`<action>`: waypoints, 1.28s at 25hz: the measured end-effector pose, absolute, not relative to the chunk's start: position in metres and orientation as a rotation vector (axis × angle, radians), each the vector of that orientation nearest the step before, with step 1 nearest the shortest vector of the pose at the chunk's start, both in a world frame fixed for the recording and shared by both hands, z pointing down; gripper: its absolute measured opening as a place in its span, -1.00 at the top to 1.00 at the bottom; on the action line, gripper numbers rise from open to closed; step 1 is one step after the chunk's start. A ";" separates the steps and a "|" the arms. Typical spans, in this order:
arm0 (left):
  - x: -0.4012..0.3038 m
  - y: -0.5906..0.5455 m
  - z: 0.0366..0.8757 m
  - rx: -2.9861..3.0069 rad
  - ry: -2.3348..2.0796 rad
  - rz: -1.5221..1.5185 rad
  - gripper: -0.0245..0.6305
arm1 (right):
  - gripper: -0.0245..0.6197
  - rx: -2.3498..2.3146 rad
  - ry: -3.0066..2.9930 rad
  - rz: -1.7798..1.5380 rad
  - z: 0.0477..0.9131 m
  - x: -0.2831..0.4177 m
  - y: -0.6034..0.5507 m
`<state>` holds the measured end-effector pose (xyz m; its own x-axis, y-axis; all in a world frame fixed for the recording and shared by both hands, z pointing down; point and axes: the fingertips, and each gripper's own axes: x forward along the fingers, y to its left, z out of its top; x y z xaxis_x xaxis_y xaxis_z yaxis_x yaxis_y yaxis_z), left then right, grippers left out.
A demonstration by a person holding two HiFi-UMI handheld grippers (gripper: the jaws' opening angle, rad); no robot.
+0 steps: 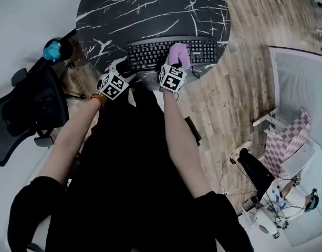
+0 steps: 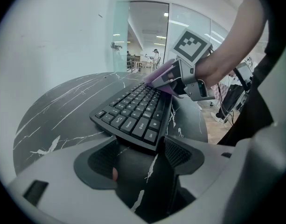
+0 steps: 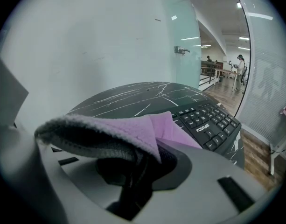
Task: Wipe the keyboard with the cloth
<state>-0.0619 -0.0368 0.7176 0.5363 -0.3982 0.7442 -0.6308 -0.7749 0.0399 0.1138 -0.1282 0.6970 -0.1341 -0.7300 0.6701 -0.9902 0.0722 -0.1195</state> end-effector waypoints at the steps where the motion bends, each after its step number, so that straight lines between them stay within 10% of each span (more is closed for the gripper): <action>1: -0.063 -0.037 0.718 2.475 -0.853 1.085 -0.03 | 0.67 1.700 -1.922 0.790 0.697 0.110 -0.127; 32: -0.061 -0.037 0.718 2.459 -0.869 1.078 -0.03 | 0.67 1.420 -2.078 0.723 0.696 0.026 -0.098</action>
